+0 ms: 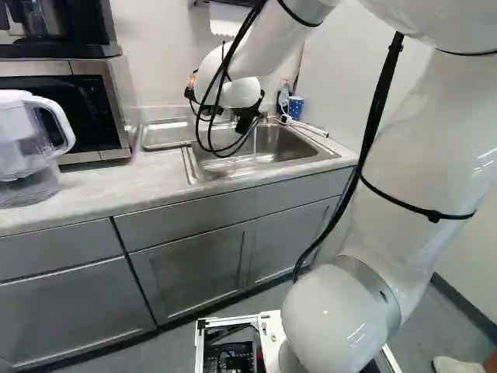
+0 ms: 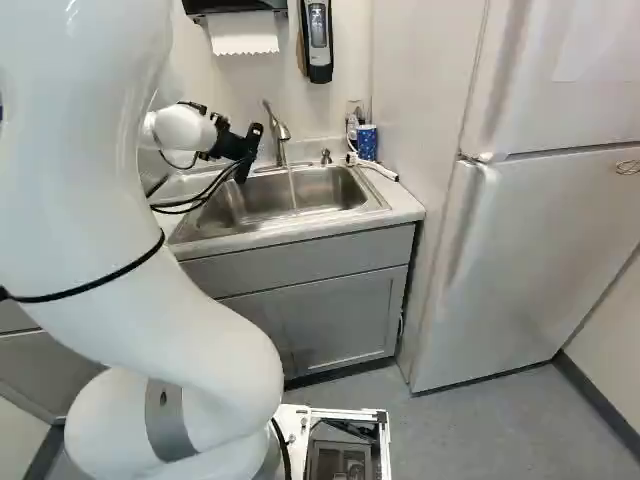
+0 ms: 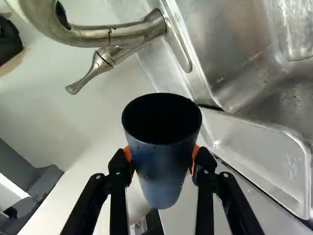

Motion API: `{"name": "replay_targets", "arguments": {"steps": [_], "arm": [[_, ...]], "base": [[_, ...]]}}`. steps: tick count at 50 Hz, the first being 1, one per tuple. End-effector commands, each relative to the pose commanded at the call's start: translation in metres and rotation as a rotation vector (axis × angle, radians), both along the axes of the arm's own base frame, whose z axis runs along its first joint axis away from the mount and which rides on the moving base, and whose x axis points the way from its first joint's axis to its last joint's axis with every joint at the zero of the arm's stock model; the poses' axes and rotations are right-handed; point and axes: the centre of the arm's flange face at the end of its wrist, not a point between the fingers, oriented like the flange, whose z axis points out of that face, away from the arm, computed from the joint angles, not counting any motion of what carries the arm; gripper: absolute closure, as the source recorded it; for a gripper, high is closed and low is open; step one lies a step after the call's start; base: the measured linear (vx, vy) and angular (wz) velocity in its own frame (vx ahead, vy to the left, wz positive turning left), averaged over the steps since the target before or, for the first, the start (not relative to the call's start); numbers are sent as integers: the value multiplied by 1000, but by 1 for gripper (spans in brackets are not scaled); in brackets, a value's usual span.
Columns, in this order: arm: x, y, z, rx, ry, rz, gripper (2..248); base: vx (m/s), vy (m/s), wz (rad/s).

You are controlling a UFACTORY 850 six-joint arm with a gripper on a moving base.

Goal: Rinse the cup and place it in the tray

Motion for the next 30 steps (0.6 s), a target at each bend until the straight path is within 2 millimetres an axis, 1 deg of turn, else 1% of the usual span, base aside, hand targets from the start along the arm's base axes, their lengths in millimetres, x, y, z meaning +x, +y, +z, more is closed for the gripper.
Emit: {"name": "replay_targets", "arguments": {"steps": [14, 30], "arm": [[0, 0, 0, -13, -4, 4, 125], [0, 0, 0, -145, -48, 41, 125]], "base": [[0, 0, 0], [0, 0, 0]]}}
